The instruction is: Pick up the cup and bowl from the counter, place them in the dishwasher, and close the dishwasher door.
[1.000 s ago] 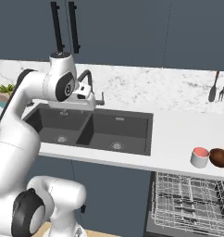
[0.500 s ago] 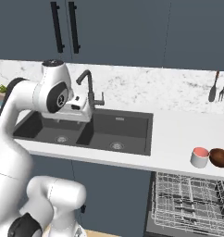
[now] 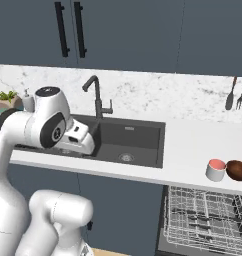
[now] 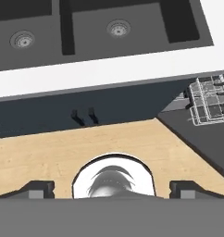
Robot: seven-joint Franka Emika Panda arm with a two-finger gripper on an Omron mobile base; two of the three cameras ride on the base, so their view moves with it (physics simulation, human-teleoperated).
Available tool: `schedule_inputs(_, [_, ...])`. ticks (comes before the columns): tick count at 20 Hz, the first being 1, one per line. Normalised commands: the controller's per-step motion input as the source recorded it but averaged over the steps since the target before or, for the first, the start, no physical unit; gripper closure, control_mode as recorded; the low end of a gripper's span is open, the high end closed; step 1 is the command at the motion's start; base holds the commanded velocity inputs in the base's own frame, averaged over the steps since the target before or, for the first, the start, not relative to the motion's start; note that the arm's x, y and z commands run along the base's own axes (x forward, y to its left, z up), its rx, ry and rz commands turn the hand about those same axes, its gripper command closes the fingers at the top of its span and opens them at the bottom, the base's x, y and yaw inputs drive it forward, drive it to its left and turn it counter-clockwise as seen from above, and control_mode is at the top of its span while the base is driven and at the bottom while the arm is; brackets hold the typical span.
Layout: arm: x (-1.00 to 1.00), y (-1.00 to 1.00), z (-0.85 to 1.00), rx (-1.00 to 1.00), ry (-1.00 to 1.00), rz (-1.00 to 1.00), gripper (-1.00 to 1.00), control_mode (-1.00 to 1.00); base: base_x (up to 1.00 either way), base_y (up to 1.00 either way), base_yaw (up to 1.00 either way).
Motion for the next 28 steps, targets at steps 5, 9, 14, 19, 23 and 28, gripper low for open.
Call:
schedule_inputs(5, [-0.01,0.00,-0.16,0.00,0.00,-0.08,-1.00,1.00,0.01,0.00,-0.03])
schedule_inputs(9, [0.00,0.00,0.00,0.00,0.00,0.00,-1.00,1.00,-0.03,0.00,-0.08])
schedule_inputs(14, [0.00,0.00,0.00,0.00,0.00,0.00,-1.00,1.00,-0.24,0.00,-0.26])
schedule_inputs(19, [0.00,0.00,0.00,0.00,0.00,0.00,-1.00,1.00,-0.30,0.00,-0.38])
schedule_inputs(23, [0.00,0.00,0.00,0.00,0.00,0.00,-1.00,1.00,-0.13,0.05,-0.35])
schedule_inputs(28, [0.00,0.00,0.00,0.00,0.00,0.00,-1.00,1.00,0.00,0.00,-0.38])
